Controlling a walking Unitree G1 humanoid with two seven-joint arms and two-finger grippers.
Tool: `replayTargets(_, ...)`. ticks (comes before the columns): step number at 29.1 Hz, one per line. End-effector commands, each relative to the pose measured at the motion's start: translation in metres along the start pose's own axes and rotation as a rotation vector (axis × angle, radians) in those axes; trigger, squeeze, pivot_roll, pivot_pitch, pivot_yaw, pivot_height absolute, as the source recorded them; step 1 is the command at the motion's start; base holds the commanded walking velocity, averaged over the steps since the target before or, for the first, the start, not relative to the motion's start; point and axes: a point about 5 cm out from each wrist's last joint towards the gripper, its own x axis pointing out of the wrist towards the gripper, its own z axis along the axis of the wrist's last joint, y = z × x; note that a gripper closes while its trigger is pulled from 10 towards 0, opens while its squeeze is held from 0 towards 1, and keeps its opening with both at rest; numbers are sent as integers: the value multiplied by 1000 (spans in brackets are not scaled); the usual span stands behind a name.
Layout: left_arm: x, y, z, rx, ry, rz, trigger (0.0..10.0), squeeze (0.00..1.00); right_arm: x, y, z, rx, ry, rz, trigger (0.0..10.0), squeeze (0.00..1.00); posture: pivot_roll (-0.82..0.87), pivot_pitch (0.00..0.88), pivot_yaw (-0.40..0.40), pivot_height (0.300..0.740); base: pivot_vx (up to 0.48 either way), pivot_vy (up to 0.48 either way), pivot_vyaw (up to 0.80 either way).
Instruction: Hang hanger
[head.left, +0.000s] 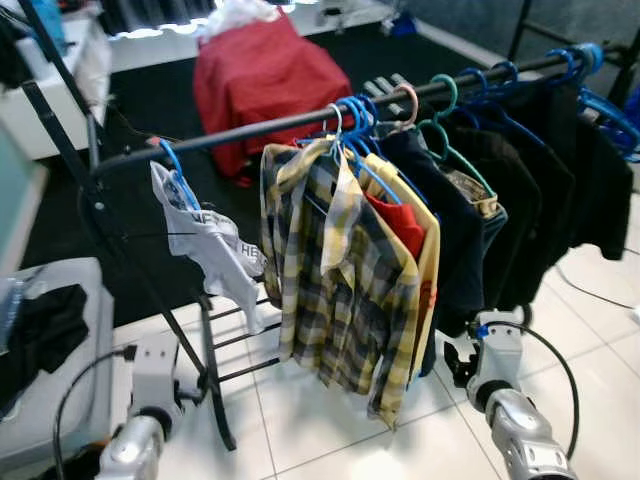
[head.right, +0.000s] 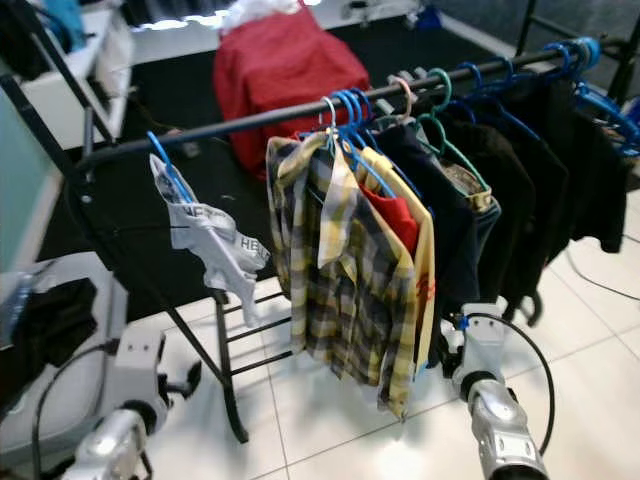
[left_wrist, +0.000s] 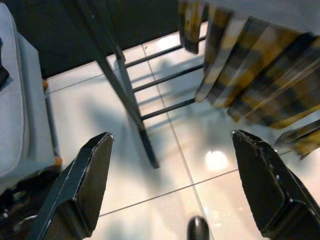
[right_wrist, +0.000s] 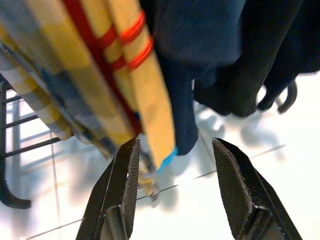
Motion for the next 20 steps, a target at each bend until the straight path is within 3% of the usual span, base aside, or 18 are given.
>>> replayTargets(1, -2, 6, -7, -2, 21, 19, 10000, 0, 0, 7, -3, 4, 2, 22, 10000, 0, -86, 137, 71, 740, 0, -352, 775)
replayTargets(4, 0, 6, -7, -6, 20, 18, 10000, 0, 0, 6, -4, 2, 2, 21, 10000, 0, -86, 137, 71, 740, 0, -330, 775)
replayTargets(13, 4, 3, -1, -17, -12, 1, 10000, 0, 1, 3, -5, -7, 10, -16, 10000, 0, -86, 139, 73, 740, 0, 0, 781)
replayTargets(20, 8, 5, 0, 1, -12, -12, 10000, 0, 3, 5, -5, 13, 9, -30, 10000, 0, -75, 142, 85, 740, 0, 0, 0)
